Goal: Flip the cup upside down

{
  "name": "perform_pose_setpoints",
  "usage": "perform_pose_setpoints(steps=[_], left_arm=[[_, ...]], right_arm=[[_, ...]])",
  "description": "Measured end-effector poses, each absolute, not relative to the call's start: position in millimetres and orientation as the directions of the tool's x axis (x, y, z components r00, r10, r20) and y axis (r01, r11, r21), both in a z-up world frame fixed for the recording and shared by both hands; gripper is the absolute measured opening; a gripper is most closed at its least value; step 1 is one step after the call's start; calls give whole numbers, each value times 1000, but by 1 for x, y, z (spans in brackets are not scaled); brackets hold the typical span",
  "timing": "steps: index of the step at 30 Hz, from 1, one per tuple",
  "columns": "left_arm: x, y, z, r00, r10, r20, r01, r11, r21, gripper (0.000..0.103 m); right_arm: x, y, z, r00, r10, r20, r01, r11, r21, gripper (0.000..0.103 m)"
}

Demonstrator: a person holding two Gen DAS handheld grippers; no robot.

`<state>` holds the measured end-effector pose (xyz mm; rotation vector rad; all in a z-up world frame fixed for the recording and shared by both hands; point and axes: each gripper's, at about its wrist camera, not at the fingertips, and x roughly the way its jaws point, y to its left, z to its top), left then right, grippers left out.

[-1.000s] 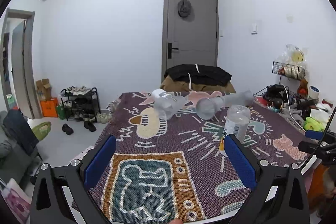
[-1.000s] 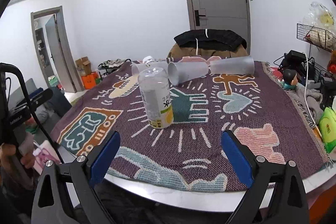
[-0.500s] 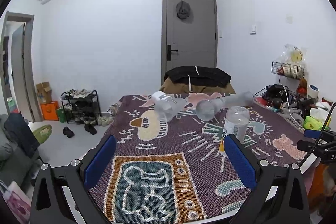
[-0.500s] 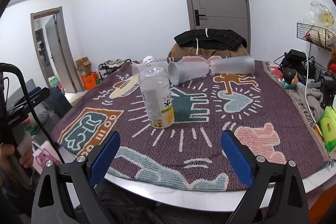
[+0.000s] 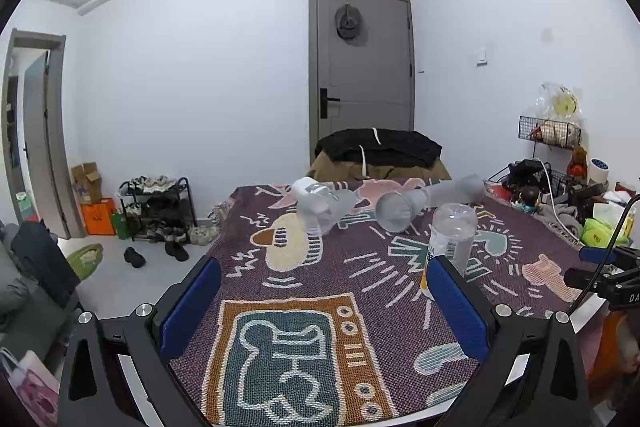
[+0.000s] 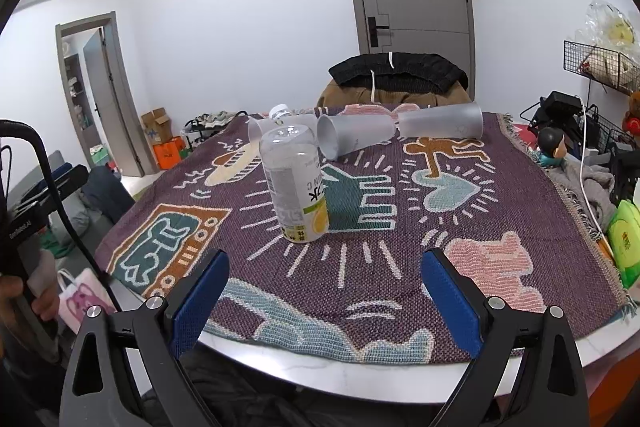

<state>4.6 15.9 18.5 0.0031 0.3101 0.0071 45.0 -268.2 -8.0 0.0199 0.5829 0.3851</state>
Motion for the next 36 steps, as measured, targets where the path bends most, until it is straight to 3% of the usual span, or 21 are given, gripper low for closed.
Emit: perform_pose_setpoints(steps=[36], left_arm=[[8, 15, 15, 947, 7, -321, -4, 1000, 8, 103]], right_arm=[[47, -268, -10, 765, 355, -537, -346, 930, 122, 97]])
